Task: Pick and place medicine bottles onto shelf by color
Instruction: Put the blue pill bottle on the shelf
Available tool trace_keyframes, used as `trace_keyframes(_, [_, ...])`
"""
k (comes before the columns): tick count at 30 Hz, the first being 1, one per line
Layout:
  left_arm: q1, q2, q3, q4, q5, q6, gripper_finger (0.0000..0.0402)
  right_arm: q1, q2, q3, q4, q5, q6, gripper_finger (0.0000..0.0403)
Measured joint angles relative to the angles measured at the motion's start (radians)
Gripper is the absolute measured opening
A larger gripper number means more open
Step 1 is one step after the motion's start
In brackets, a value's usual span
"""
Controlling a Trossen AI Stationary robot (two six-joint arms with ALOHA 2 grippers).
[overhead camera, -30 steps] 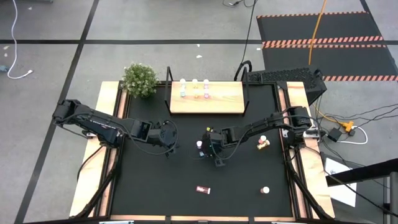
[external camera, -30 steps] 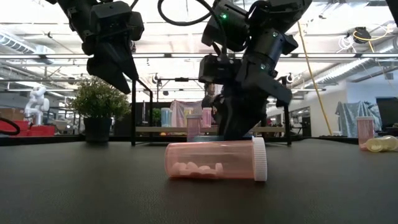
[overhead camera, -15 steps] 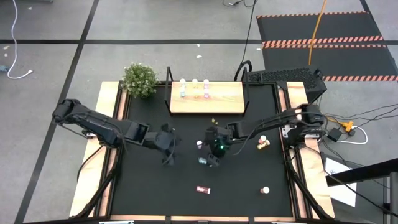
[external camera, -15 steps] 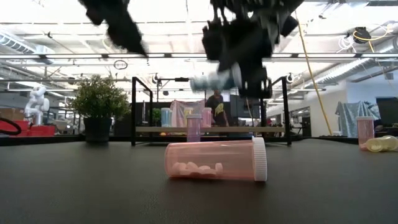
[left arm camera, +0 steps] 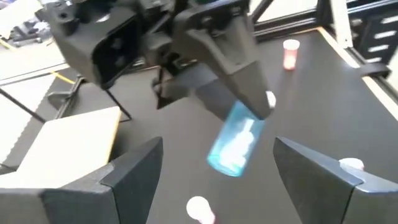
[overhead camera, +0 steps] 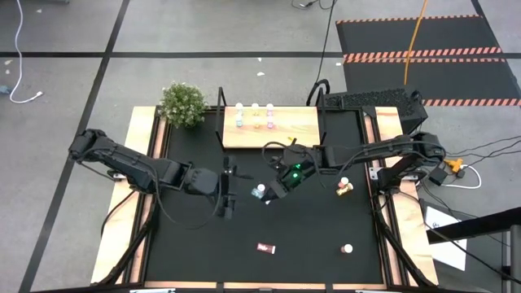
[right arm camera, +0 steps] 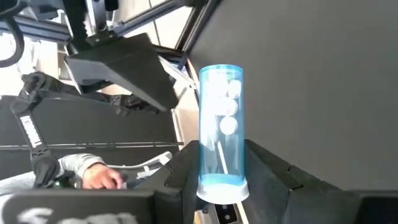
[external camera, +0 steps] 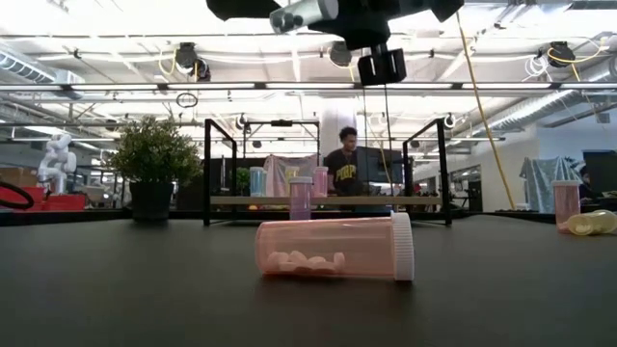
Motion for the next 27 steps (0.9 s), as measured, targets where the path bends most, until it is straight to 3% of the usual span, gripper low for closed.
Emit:
trace_keyframes(8, [0.015,0.062,0.000,0.074,0.080,0.187,0.0308,0.000,0.000,0.000,0.015,-0.001,0.055,0.0106])
trace_keyframes(13, [0.019,0.087,0.000,0.073,0.086,0.211,0.0297,0.000,0.000,0.000,0.016,-0.002,0.074,0.0106])
trace_keyframes(22, [0.037,0.087,0.000,0.066,0.094,0.217,0.0164,0.000,0.000,0.000,0.015,-0.001,0.101,0.0106])
trace_keyframes(27, [0.038,0.087,0.000,0.063,0.099,0.218,0.0125,-0.001,0.000,0.000,0.015,-0.005,0.107,0.0106])
